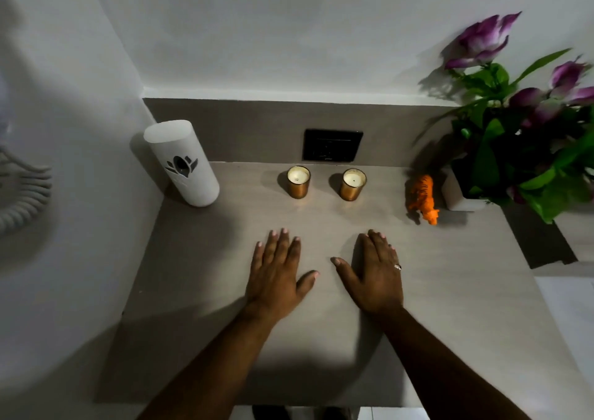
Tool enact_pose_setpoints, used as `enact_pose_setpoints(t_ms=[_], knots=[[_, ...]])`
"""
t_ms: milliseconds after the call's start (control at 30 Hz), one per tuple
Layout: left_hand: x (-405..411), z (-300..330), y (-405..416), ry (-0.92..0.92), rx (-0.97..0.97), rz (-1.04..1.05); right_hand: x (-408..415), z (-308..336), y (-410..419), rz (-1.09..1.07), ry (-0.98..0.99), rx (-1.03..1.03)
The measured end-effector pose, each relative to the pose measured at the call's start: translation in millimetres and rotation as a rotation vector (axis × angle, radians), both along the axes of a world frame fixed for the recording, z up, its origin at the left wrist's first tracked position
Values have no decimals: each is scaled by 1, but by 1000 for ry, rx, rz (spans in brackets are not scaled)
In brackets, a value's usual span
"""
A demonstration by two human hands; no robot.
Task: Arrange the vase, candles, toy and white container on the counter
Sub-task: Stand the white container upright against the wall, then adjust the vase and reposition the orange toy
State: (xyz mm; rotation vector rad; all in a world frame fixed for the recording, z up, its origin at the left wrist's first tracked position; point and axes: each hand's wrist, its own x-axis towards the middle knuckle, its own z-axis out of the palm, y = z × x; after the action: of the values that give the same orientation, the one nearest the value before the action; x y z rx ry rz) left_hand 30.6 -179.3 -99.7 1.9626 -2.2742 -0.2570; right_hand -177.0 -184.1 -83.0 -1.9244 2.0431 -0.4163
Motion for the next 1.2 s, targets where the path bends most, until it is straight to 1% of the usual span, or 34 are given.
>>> enact_pose_setpoints(t_ms=[100,167,300,400,500,600,700,733,833,967,1100,1200], knots=[[-4,-1,0,-29,4,-13,-21,3,22,-238,-269,-101],[-3,1,0,-48,17,-17,-43,4,29,-411,-391,-166],[-11,3,-4,-75,58,-13,-97,9,11,-692,-488,-175],[-14,2,-10,-101,65,15,-133,17,-20,-818,-562,-198],[-16,1,-12,-120,47,21,-165,21,-52,-833,-622,-222],[-19,2,-15,-124,55,33,-180,21,-79,-766,-698,-247],[-29,5,-19,-122,54,62,-185,13,-104,-675,-674,-368],[-32,7,-19,-119,49,68,-187,11,-112,-665,-666,-376],[-38,8,-21,-100,29,73,-190,7,-131,-715,-660,-296],[-37,6,-21,-105,17,56,-195,1,-139,-745,-680,-411],[-38,5,-24,-116,22,61,-209,5,-150,-824,-699,-373],[-40,4,-27,-113,15,64,-219,5,-157,-793,-703,-383]])
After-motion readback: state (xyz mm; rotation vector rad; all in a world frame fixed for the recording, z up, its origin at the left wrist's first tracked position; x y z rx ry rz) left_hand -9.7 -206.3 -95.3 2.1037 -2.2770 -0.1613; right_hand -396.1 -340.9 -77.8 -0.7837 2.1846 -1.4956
